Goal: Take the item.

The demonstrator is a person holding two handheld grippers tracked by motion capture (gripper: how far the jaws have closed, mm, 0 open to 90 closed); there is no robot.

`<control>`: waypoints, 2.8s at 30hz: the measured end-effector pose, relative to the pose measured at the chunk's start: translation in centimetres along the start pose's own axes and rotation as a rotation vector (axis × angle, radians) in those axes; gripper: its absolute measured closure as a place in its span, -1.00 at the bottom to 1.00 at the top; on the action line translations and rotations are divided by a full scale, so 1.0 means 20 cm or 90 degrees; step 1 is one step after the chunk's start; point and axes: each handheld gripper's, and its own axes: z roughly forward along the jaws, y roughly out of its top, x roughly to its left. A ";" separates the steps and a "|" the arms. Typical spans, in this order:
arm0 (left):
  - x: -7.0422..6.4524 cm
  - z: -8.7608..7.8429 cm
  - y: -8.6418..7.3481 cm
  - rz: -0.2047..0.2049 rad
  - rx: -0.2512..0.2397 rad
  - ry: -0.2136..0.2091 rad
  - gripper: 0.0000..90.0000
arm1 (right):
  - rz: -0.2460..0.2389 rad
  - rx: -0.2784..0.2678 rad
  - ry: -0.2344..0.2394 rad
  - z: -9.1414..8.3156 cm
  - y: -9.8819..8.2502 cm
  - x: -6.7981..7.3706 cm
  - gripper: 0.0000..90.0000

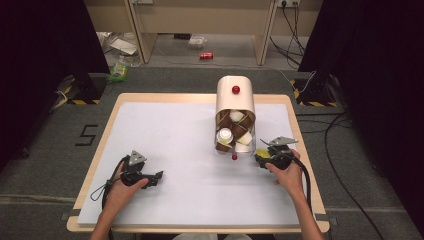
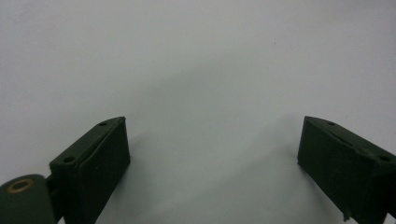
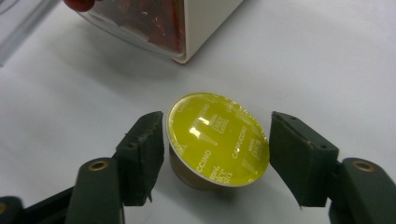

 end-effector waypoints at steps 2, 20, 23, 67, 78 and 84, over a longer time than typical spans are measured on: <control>0.00 0.00 0.00 0.000 0.000 0.000 -0.81 | 0.003 -0.002 0.004 -0.01 0.00 0.00 -0.34; 0.00 0.00 0.00 -0.001 0.000 -0.002 -0.82 | 0.014 -0.033 0.006 -0.14 -0.03 0.01 -0.50; 0.00 0.00 0.00 -0.001 0.000 -0.002 -0.82 | 0.015 -0.035 0.006 -0.16 -0.04 0.01 -0.51; 0.00 0.00 0.00 0.000 0.000 -0.001 -0.82 | 0.015 -0.019 0.019 -0.28 -0.24 0.12 -0.63; 0.00 0.00 0.00 0.000 0.000 -0.001 -0.82 | 0.013 -0.009 0.020 -0.29 -0.29 0.14 -0.63; 0.00 0.00 0.00 0.000 0.000 -0.002 -0.82 | 0.005 -0.005 0.020 -0.30 -0.31 0.15 -0.63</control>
